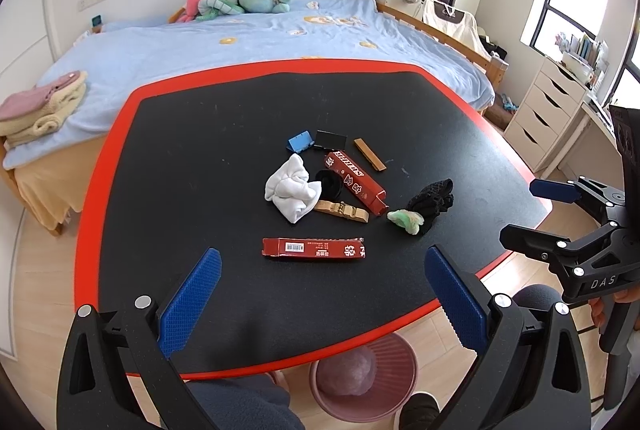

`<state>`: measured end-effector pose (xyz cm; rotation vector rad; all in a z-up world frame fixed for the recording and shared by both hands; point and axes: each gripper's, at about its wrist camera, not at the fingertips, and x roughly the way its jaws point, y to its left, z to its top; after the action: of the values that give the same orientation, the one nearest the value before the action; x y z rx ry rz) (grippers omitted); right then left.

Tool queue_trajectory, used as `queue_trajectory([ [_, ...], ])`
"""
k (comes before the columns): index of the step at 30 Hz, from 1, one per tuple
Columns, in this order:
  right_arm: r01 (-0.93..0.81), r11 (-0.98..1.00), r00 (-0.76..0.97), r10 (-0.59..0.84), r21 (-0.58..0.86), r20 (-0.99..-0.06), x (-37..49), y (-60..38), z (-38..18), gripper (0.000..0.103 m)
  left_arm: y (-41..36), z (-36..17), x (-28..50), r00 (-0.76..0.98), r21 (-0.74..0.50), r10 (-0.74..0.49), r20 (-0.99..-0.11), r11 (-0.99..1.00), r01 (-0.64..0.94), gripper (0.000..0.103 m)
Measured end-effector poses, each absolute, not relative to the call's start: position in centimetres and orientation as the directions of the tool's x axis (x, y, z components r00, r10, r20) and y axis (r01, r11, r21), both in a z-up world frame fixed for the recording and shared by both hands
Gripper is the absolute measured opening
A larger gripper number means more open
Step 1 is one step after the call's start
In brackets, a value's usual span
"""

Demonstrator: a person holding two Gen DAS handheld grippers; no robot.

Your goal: Collect trash

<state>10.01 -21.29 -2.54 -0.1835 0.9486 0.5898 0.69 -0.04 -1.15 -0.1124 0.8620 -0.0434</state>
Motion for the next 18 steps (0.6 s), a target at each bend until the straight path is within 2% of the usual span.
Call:
queue_trajectory([
  [18,-0.561,0.818,0.378,0.388,0.126,-0.840,15.1,-20.7,-5.0,0.100,2.6,-3.1,5.7,0.609,-0.137,-0.083,-0.789,0.990,-0.043,0.097],
])
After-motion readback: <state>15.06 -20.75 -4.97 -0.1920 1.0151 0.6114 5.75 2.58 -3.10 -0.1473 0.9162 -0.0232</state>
